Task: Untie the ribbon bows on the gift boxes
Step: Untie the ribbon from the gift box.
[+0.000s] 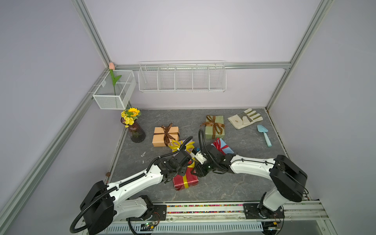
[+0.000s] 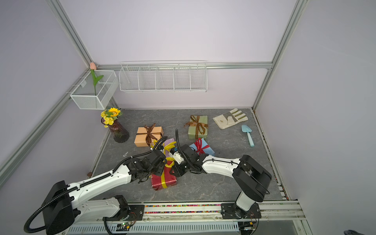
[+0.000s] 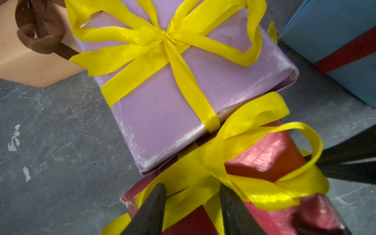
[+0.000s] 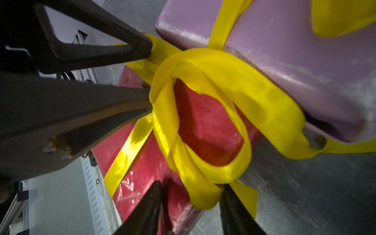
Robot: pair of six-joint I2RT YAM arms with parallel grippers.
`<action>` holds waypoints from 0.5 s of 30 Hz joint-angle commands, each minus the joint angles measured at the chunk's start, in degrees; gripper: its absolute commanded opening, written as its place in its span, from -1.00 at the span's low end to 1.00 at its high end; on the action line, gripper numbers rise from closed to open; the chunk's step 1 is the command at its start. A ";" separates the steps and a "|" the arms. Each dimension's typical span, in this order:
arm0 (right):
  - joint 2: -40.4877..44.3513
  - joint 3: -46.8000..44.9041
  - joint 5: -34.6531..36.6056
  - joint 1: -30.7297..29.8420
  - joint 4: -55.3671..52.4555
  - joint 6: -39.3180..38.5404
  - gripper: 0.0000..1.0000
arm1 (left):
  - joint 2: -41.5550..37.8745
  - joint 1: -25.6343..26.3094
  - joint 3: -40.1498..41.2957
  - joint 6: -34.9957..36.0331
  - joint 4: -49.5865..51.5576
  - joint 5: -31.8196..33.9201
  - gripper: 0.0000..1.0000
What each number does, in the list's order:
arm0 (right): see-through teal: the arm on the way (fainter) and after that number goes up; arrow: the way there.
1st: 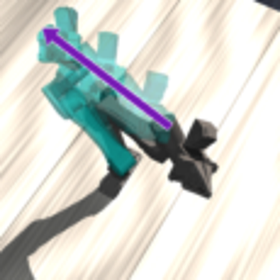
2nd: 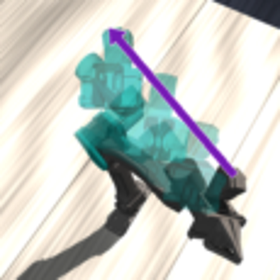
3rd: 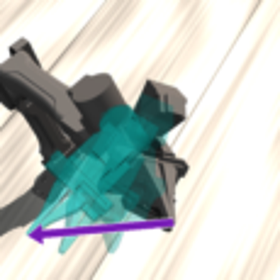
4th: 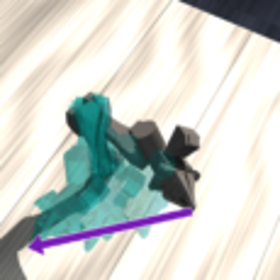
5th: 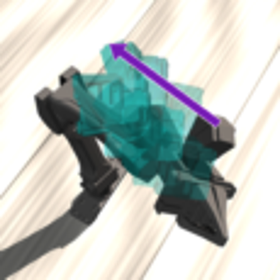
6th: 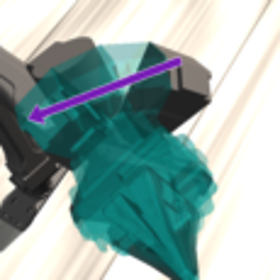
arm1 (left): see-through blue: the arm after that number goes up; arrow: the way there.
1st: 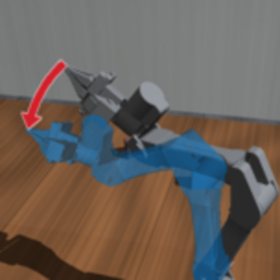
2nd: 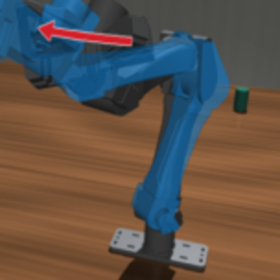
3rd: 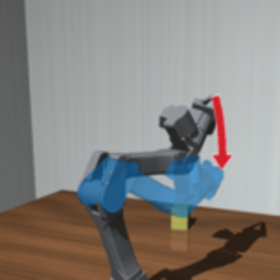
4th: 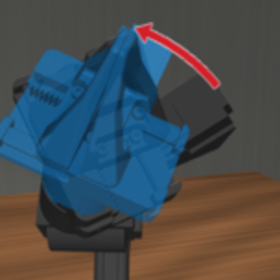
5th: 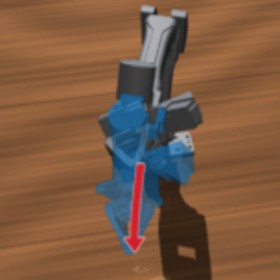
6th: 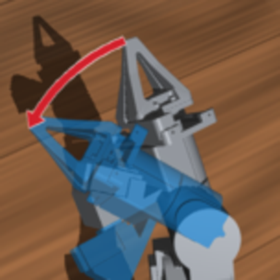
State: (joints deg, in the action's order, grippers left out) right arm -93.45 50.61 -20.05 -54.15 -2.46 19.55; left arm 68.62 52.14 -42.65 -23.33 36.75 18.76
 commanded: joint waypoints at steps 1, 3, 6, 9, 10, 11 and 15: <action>-0.68 -1.65 0.01 -0.36 -1.14 0.22 -0.04 | 1.14 0.11 -1.72 -0.49 0.77 0.18 -0.17; -0.66 -1.82 0.01 -0.40 -1.06 0.22 -0.04 | 1.32 0.14 -1.92 -0.73 1.08 0.47 -0.26; -0.77 -1.82 0.13 -0.38 -0.99 0.24 -0.04 | 1.20 0.14 -2.24 -0.88 1.54 0.83 -0.33; -0.94 -1.75 0.19 -0.36 -0.73 0.31 -0.04 | 0.81 0.16 -2.58 -1.35 2.30 1.35 -0.42; -1.03 -1.76 0.20 -0.35 -0.62 0.41 -0.04 | 0.59 0.15 -2.68 -1.44 2.52 1.48 -0.45; -1.10 -1.78 0.26 -0.32 -0.53 0.49 -0.04 | 0.42 0.16 -2.65 -1.61 2.76 1.68 -0.48; -1.38 -1.83 0.28 -0.36 -0.40 0.58 -0.04 | -0.43 0.18 -2.43 -2.33 3.49 2.29 -0.63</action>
State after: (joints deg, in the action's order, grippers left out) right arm -93.47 50.24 -20.21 -54.15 -1.63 19.73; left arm 69.23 52.14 -43.57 -24.12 38.28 19.57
